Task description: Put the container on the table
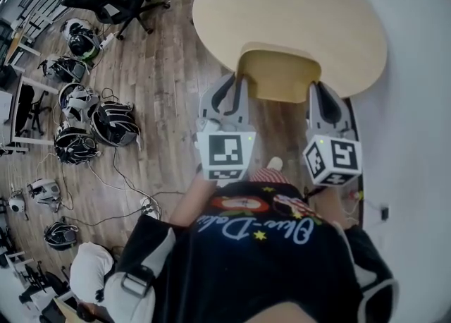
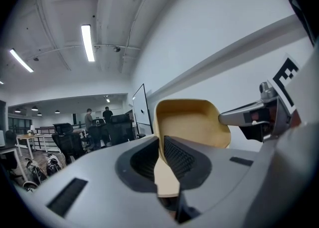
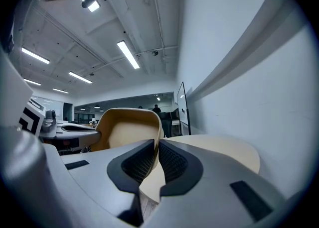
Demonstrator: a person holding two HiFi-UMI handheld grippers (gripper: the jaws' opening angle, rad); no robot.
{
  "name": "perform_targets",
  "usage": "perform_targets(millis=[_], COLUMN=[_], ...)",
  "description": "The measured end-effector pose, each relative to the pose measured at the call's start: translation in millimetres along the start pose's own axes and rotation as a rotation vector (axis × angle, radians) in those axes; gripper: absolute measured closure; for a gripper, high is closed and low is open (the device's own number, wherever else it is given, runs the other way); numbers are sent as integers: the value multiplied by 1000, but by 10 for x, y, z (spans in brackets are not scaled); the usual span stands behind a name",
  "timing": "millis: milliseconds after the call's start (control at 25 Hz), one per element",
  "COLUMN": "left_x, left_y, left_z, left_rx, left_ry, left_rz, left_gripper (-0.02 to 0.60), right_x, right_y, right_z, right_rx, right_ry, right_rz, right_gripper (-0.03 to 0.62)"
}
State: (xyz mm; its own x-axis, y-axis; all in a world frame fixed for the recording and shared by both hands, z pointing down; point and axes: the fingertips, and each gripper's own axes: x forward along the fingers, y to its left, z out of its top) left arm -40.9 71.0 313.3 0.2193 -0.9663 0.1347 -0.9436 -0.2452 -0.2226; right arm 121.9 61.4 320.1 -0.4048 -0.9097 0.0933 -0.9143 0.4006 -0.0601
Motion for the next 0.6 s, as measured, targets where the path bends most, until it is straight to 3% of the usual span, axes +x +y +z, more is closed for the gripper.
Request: perform_targets(millis=[600], left_x=[650], left_y=[-156], left_z=[334], left_rx=[15], left_ry=[11], left_rz=[104], left_gripper=[552], right_x=[543], right_y=[-626], right_z=[268], right_rx=[-5], right_ry=[-12], right_rz=[93], right_gripper=[563])
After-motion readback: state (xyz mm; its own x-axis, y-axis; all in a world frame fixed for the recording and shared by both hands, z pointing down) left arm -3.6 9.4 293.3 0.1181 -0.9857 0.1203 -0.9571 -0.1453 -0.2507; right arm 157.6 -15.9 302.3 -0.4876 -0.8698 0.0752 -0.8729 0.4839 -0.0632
